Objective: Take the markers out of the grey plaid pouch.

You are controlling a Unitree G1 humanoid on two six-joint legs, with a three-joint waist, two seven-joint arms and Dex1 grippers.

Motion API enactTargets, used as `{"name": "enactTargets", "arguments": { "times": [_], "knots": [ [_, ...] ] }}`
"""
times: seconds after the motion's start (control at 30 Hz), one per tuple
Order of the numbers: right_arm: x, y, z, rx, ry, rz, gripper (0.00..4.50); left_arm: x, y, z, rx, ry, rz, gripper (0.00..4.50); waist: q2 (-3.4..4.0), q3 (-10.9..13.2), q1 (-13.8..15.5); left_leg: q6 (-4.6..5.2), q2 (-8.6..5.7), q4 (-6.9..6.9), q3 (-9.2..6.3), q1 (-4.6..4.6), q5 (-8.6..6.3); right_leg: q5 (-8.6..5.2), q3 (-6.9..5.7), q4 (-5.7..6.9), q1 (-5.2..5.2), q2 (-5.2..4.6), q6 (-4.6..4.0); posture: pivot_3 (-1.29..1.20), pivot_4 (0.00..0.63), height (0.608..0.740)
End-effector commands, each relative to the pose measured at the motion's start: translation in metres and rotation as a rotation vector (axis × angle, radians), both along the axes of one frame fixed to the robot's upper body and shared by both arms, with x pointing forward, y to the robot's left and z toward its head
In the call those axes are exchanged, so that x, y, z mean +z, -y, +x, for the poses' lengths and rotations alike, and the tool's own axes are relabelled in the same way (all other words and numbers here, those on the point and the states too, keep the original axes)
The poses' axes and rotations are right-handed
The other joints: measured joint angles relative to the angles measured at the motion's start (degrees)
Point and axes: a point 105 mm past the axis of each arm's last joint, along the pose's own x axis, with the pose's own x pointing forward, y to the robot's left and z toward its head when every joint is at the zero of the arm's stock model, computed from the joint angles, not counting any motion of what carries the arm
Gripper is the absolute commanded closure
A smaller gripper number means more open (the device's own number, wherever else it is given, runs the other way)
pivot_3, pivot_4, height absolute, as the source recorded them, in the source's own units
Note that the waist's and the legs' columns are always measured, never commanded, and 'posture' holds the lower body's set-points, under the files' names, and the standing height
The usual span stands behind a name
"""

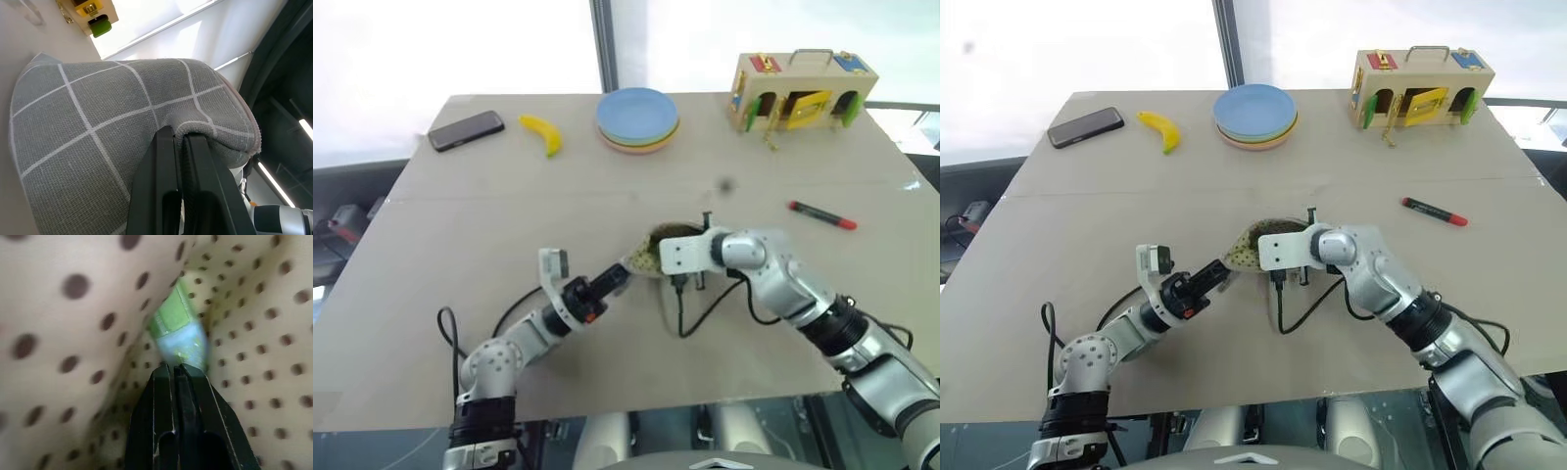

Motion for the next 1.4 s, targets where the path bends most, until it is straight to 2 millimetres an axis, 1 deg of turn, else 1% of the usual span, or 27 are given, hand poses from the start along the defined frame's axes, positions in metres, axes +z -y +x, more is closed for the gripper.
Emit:
{"name": "enactTargets", "arguments": {
  "times": [0.03, 0.1, 0.17, 0.27, 0.33, 0.37, 0.43, 0.53, 0.57, 0.6, 0.67, 0.7, 0.8, 0.93, 1.03, 1.1, 1.17, 1.23, 1.27, 1.4],
  "knots": [
    [0.026, 0.0, -0.011, 0.004, -0.039, 0.13, 4.43, 0.013, -0.003, 0.0, 0.015, 0.067, -0.03, 4.5, 0.08, 0.04, 0.03, 0.0, -0.01, 0.0, 0.02, -0.09, 0.01, 0.01, 0.04, 0.0, -0.09, 0.0, -0.01, 0.0, 0.15, 0.74],
    [0.042, 0.004, -0.016, 0.009, -0.032, 0.174, 4.43, 0.013, -0.006, 0.003, 0.033, 0.06, -0.043, 4.5, 0.08, 0.07, 0.15, 0.0, -0.02, 0.0, -0.02, -0.34, 0.02, 0.08, 0.01, 0.01, -0.32, 0.02, -0.12, 0.0, 0.15, 0.74],
    [0.052, 0.007, -0.021, 0.018, -0.032, 0.194, 4.43, 0.013, -0.008, 0.005, 0.038, 0.058, -0.05, 4.5, 0.1, 0.1, 0.2, -0.01, -0.08, -0.05, -0.02, -0.38, 0.01, 0.14, 0.0, -0.01, -0.35, 0.0, -0.22, 0.0, 0.15, 0.74],
    [0.06, 0.007, -0.025, 0.016, -0.04, 0.226, 4.43, 0.014, -0.01, 0.007, 0.043, 0.052, -0.064, 4.5, 0.09, 0.1, 0.21, 0.0, -0.13, -0.17, -0.02, -0.4, 0.01, 0.14, -0.02, -0.17, -0.34, -0.01, -0.21, 0.0, 0.15, 0.74],
    [0.059, 0.007, -0.025, 0.018, -0.023, 0.211, 4.43, 0.015, -0.012, 0.009, 0.04, 0.042, -0.082, 4.5, 0.09, 0.11, 0.19, 0.0, -0.15, -0.21, -0.02, -0.4, 0.01, 0.12, -0.03, -0.21, -0.33, -0.01, -0.16, 0.0, 0.15, 0.74],
    [0.056, 0.006, -0.024, 0.01, -0.027, 0.21, 4.43, 0.016, -0.012, 0.009, 0.035, 0.037, -0.089, 4.5, 0.09, 0.11, 0.19, 0.01, -0.18, -0.21, -0.03, -0.39, 0.01, 0.02, -0.04, -0.21, -0.33, 0.0, -0.01, 0.0, 0.15, 0.74],
    [0.051, 0.004, -0.021, 0.011, -0.025, 0.187, 4.43, 0.017, -0.012, 0.009, 0.02, 0.028, -0.097, 4.5, 0.09, 0.11, 0.17, 0.01, -0.2, -0.21, -0.04, -0.39, 0.01, 0.01, -0.06, -0.2, -0.33, 0.01, 0.0, 0.0, 0.15, 0.74],
    [0.046, -0.004, -0.015, 0.028, -0.009, 0.172, 4.43, 0.018, -0.012, 0.009, 0.009, 0.023, -0.101, 4.5, 0.09, 0.12, 0.07, 0.01, -0.21, -0.21, -0.03, -0.37, 0.01, 0.01, -0.05, -0.19, -0.33, 0.01, 0.01, 0.0, 0.15, 0.74],
    [0.044, -0.005, -0.013, 0.034, 0.004, 0.158, 3.91, 0.018, -0.011, 0.009, 0.006, 0.022, -0.104, 4.5, 0.08, 0.11, 0.06, 0.01, -0.22, -0.21, -0.02, -0.37, 0.01, 0.01, -0.04, -0.19, -0.33, 0.01, 0.01, 0.0, 0.15, 0.74],
    [0.041, -0.008, -0.009, 0.036, 0.027, 0.153, 3.58, 0.019, -0.011, 0.009, 0.004, 0.021, -0.105, 4.5, 0.08, 0.11, 0.06, 0.01, -0.22, -0.22, -0.03, -0.37, 0.02, 0.01, -0.04, -0.19, -0.33, 0.02, 0.01, 0.0, 0.15, 0.74],
    [0.04, -0.013, 0.0, 0.029, 0.104, 0.147, 2.55, 0.02, -0.01, 0.008, -0.001, 0.02, -0.109, 4.5, 0.08, 0.12, 0.06, 0.0, -0.26, -0.22, -0.03, -0.37, 0.02, 0.01, -0.04, -0.19, -0.33, 0.02, 0.01, 0.0, 0.15, 0.74],
    [0.039, -0.016, 0.002, 0.035, 0.126, 0.142, 2.13, 0.021, -0.009, 0.007, -0.004, 0.02, -0.111, 4.5, 0.08, 0.12, 0.06, 0.0, -0.28, -0.22, -0.02, -0.37, 0.02, 0.01, -0.03, -0.18, -0.33, 0.02, 0.01, 0.0, 0.15, 0.74],
    [0.034, -0.024, 0.008, 0.053, 0.209, 0.122, 2.13, 0.023, -0.008, 0.006, -0.01, 0.02, -0.116, 4.5, 0.08, 0.12, 0.04, -0.06, -0.3, -0.22, -0.01, -0.37, 0.06, 0.02, -0.01, -0.19, -0.33, 0.01, 0.02, 0.0, 0.15, 0.74],
    [0.01, -0.039, 0.007, 0.124, 0.276, 0.06, 2.13, 0.024, -0.004, 0.003, -0.033, 0.021, -0.113, 4.5, 0.08, 0.11, 0.0, -0.16, -0.31, -0.22, 0.0, -0.37, 0.11, 0.02, 0.0, -0.19, -0.33, 0.0, 0.02, 0.0, 0.15, 0.74],
    [0.001, -0.052, 0.01, 0.154, 0.322, 0.069, 2.13, 0.023, 0.002, -0.003, -0.075, 0.029, -0.089, 4.5, 0.06, 0.1, -0.18, -0.27, -0.31, -0.22, 0.03, -0.33, 0.18, 0.02, 0.04, -0.16, -0.33, 0.02, 0.02, 0.0, 0.15, 0.74],
    [0.004, -0.068, 0.012, 0.166, 0.371, 0.171, 2.13, 0.021, 0.005, -0.006, -0.096, 0.026, -0.071, 4.5, 0.04, 0.09, -0.24, -0.32, -0.28, -0.22, 0.03, -0.3, 0.21, 0.02, 0.05, -0.13, -0.32, 0.03, 0.02, 0.0, 0.15, 0.74],
    [0.011, -0.083, 0.01, 0.174, 0.379, 0.343, 2.13, 0.021, 0.006, -0.006, -0.099, 0.025, -0.07, 4.5, 0.05, 0.09, -0.3, -0.37, -0.23, -0.23, 0.04, -0.27, 0.24, 0.01, 0.06, -0.11, -0.32, 0.08, 0.01, 0.0, 0.15, 0.74],
    [0.015, -0.089, 0.008, 0.182, 0.361, 0.465, 2.13, 0.021, 0.005, -0.006, -0.096, 0.024, -0.073, 4.5, 0.04, 0.09, -0.3, -0.42, -0.2, -0.24, 0.01, -0.27, 0.27, 0.02, 0.06, -0.1, -0.32, 0.11, 0.0, 0.0, 0.15, 0.74],
    [0.016, -0.09, 0.007, 0.19, 0.358, 0.498, 2.13, 0.021, 0.005, -0.007, -0.096, 0.023, -0.074, 4.5, 0.05, 0.1, -0.3, -0.43, -0.19, -0.25, 0.01, -0.29, 0.27, 0.02, 0.05, -0.1, -0.33, 0.11, 0.0, 0.0, 0.15, 0.74],
    [0.012, -0.096, 0.01, 0.237, 0.346, 0.536, 2.13, 0.021, 0.003, -0.009, -0.096, 0.016, -0.074, 4.5, 0.04, 0.1, -0.38, -0.43, -0.12, -0.25, 0.06, -0.29, 0.28, 0.08, 0.12, -0.11, -0.32, 0.08, -0.09, 0.0, 0.15, 0.74]
  ]
}}
